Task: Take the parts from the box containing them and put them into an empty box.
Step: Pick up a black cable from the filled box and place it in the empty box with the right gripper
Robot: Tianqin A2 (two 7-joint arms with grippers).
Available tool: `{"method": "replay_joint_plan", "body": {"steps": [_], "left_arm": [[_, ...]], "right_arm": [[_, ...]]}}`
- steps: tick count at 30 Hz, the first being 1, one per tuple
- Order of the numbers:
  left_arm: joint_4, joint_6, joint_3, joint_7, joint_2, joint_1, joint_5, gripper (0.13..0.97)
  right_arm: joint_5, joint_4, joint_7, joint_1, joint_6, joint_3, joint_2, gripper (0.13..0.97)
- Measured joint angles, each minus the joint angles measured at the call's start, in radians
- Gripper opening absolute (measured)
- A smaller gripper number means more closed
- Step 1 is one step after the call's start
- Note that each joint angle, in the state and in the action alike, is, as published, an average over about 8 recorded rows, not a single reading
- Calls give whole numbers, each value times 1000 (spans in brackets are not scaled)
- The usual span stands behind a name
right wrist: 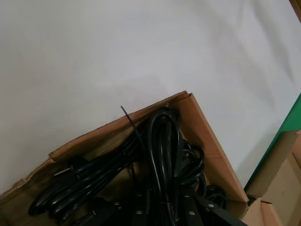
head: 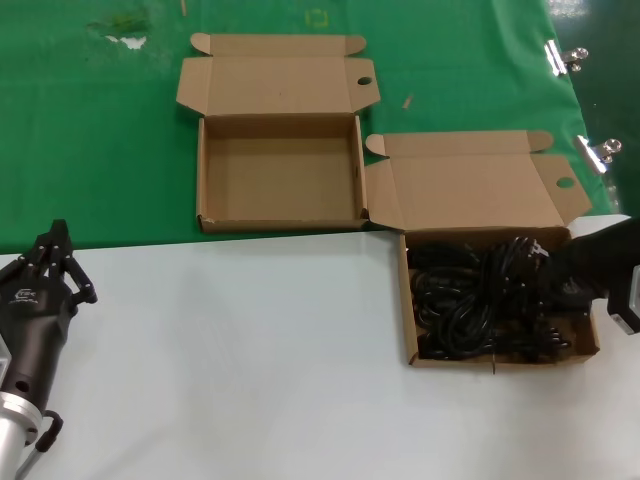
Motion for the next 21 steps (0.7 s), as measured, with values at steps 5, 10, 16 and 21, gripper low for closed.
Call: {"method": "replay_joint_plan", "body": {"steps": [5,10,16,21], "left_arm": [[0,0,0,0,0,0,0,140],[0,0,0,0,0,0,0,140],[0,0,0,0,0,0,0,140],[0,0,0,0,0,0,0,140]], "right_arm": [[-4,-10,-7,-1,1,5,0,243],[-3,3,1,-5,-7,12,5,187],[8,72,57,-25,-32,24,30,174],[34,205,172,-68,-61,42,69,172]]}}
